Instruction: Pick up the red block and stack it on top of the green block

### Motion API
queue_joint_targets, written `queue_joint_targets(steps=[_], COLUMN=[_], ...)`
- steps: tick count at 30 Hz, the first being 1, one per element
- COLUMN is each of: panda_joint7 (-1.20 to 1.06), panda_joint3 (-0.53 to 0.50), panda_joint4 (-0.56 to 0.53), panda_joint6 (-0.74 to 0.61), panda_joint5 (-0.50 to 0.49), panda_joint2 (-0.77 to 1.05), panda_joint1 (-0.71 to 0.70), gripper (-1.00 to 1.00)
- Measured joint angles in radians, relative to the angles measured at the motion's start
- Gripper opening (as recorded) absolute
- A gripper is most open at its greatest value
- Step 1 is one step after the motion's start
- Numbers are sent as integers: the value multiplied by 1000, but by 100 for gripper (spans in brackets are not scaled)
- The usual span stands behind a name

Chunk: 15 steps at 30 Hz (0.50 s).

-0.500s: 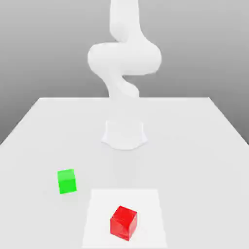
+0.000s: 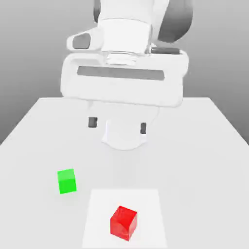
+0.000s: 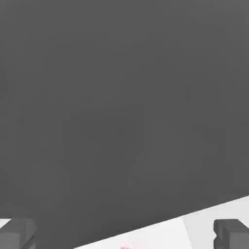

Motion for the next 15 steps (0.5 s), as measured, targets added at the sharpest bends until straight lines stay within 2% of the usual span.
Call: queue_joint_targets(steps=[8, 13, 14, 15], panda_joint7=[109, 148, 151, 151], panda_joint3=[3, -26, -35, -35], panda_joint4=[-79, -64, -60, -60], panda_joint6=[131, 271, 294, 294], panda_joint5=[34, 1, -3, -3], panda_joint2=[284, 464, 492, 492], panda_joint1=[-1, 20, 28, 28], gripper=[0, 0, -100, -100])
